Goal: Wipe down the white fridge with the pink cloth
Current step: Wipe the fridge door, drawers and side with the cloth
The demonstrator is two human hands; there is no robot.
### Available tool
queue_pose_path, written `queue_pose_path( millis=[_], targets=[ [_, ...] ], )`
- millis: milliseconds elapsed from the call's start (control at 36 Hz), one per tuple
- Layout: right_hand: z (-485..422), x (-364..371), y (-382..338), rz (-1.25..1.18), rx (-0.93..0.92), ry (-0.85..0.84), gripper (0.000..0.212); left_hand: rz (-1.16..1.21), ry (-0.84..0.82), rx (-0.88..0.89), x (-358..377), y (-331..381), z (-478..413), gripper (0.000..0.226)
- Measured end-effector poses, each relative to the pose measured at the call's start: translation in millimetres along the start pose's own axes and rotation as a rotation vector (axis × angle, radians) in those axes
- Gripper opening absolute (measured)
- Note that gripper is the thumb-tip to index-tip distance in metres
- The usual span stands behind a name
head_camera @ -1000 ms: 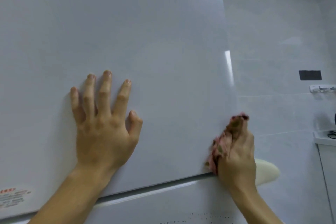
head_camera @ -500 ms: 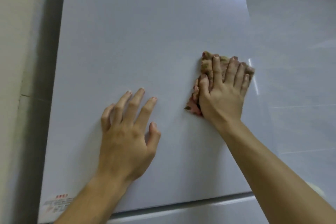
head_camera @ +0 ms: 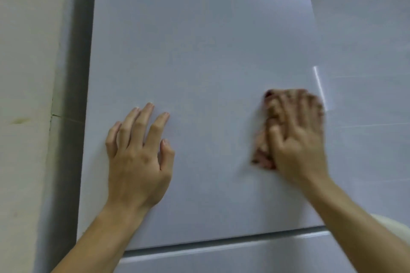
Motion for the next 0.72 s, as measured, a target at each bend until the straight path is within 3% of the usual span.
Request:
queue_pose_path(
  millis=[83,167,250,500,611,722],
  targets=[
    [-14,1,26,0.055,0.283,-0.015,0.074,-0.025,0.008,-0.002,-3,-16,-3,0.05],
    [-28,6,9,0.077,0.426,0.011,0.072,-0.025,0.007,0.006,-2,-26,-5,0.05],
    [-55,16,-23,0.083,0.447,0.046,0.072,0.014,-0.035,0.002,0,-27,-4,0.052],
    [-64,55,-192,-0.098,-0.105,0.082,0.067,0.205,-0.019,-0.105,-11,-51,-3,0.053],
    [-15,47,-214,-0.197,-0.368,0.056,0.059,0.21,0.042,-0.132,-16,-59,0,0.042],
    [28,34,-199,-0.222,-0.518,0.016,0.054,0.188,0.025,-0.127,-11,-58,2,0.04]
  ],
)
Point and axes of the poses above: each hand's wrist, its own z-axis away from the middle knuckle, its own x-axis out of the palm, y = z × x, the point moved 8 cm from there along -z, towards the middle knuckle, and after that the axes turned 11 degrees about y, right-handed, at the moved point
